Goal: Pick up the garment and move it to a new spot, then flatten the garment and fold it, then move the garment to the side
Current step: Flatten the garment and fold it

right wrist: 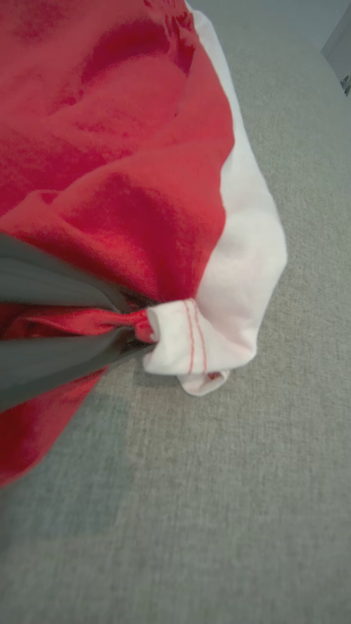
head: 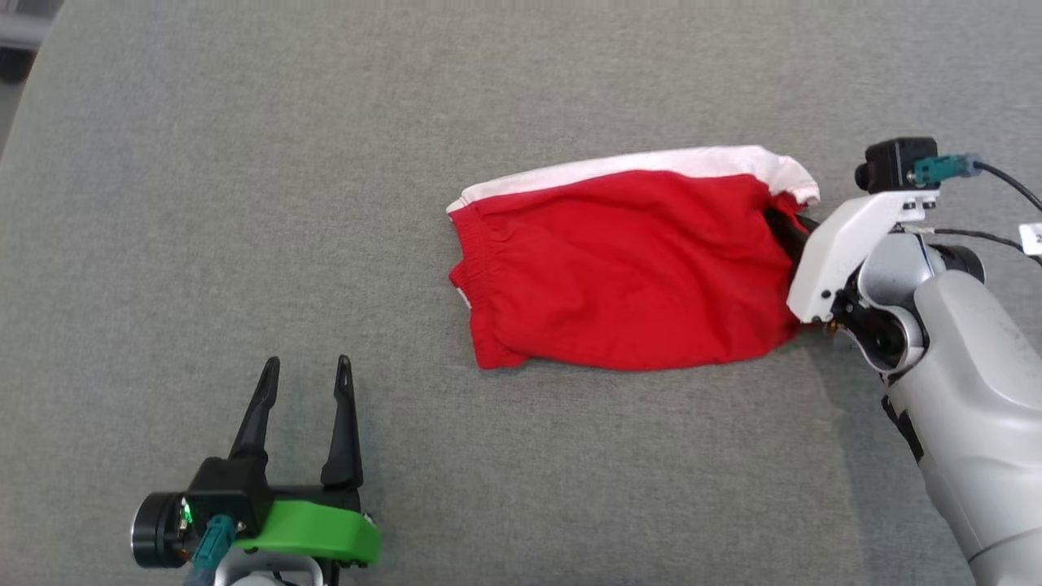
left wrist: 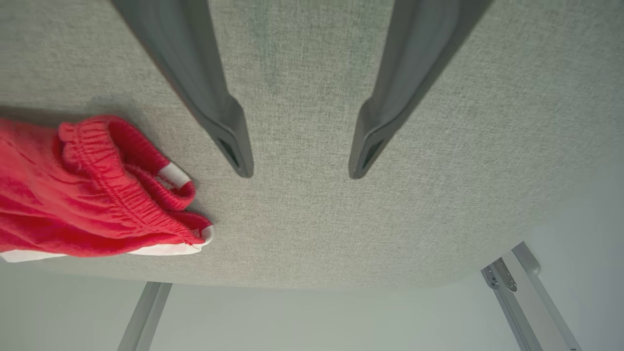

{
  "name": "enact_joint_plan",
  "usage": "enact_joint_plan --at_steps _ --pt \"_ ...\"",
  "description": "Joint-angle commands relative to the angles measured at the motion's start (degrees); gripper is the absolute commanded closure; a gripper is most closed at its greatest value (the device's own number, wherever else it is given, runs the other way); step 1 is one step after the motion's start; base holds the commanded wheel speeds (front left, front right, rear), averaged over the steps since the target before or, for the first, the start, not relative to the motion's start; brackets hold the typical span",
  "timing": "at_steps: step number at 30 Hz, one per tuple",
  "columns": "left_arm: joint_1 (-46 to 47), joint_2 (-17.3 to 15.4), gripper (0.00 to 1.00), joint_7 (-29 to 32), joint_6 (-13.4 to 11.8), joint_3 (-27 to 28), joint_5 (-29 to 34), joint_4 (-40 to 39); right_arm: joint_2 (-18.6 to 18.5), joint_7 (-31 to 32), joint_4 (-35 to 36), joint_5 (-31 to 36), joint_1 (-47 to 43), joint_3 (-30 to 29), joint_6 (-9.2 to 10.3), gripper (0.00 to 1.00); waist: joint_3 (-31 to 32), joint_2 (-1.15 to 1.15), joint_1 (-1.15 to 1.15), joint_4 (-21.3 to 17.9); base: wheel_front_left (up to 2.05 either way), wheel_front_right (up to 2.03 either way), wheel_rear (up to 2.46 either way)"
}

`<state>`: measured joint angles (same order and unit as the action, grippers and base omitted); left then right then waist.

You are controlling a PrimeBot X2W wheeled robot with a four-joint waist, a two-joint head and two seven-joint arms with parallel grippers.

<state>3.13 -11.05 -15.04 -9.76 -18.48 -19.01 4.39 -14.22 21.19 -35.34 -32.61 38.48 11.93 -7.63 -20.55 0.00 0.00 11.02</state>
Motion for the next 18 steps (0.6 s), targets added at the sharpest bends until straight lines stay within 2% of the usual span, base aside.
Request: enact_joint_plan --at_steps 1,7,12,15,18 --pt "-1.44 0.07 0.0 -0.16 0.25 0.56 0.09 -0.04 -1.7 0.14 -2.08 -0.33 -3.38 -0.8 0.26 1.0 9.47 0.0 0.0 -9.47 0.0 0.0 0.0" --pt "-3.31 1.3 0.0 -0.16 2.09 0.49 0.86 0.29 -3.24 -1.47 -3.5 -0.25 -3.83 -4.71 0.18 1.0 10.94 0.0 0.0 -10.15 0.0 0.0 0.0" --pt "-3.84 2.29 0.0 -0.16 3.19 0.3 1.45 0.58 -4.47 -2.92 -4.37 0.86 -2.77 -8.02 0.17 1.0 10.44 0.0 0.0 -8.99 0.0 0.0 0.0" --pt "-4.13 2.96 0.0 -0.16 3.76 0.34 1.68 0.82 -3.95 -3.62 -2.43 0.78 -1.53 -9.59 0.15 1.0 9.98 0.0 0.0 -7.81 0.0 0.0 0.0" --pt "-4.34 3.73 0.0 -0.16 4.13 0.67 2.03 0.88 -1.72 -2.8 1.75 -0.71 -1.43 -9.42 0.13 1.0 9.76 0.0 0.0 -6.81 0.0 0.0 0.0"
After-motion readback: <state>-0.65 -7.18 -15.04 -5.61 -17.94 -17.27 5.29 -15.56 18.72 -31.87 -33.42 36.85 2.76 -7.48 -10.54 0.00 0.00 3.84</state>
